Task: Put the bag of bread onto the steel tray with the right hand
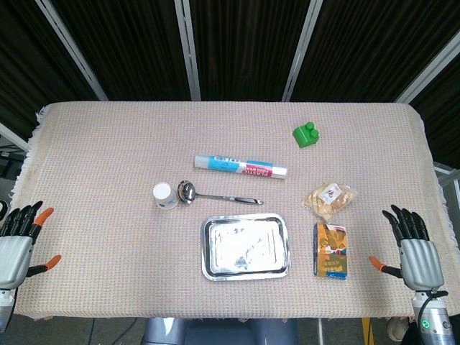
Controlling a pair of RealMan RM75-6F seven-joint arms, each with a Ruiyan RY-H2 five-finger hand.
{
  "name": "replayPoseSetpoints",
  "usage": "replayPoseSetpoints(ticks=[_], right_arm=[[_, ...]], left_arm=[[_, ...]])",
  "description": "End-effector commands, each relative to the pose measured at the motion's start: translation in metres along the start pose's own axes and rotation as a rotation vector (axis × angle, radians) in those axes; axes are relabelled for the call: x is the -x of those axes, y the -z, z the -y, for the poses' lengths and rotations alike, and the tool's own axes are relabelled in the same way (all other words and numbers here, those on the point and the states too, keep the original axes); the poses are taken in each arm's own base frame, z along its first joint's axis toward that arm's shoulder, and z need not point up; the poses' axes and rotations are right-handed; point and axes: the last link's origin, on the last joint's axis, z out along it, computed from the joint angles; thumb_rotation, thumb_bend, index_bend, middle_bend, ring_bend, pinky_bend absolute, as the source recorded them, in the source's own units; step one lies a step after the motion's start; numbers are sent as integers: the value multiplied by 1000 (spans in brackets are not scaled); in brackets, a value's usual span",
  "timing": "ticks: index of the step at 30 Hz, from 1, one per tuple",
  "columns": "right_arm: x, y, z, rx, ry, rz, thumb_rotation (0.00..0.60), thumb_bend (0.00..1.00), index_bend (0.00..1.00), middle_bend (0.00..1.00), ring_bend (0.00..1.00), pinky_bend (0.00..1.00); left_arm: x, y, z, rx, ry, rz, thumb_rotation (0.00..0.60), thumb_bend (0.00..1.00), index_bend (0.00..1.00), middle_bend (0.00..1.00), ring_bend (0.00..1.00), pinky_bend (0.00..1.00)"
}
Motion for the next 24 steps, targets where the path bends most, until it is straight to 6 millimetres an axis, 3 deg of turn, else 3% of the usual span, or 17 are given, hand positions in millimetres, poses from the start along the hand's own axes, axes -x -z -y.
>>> replayPoseSetpoints(ticks=[1, 24], right_arm=[[1, 0, 0, 1, 0, 2, 600, 61, 103, 47, 0, 0], [0, -2, 3, -9, -6, 1, 600, 60, 103, 47, 0, 6]], left_arm=[[1, -1, 0, 2, -1, 4, 575, 125, 116, 0, 0, 0], [1, -2, -2, 10, -1, 6, 577, 124, 118, 0, 0, 0]])
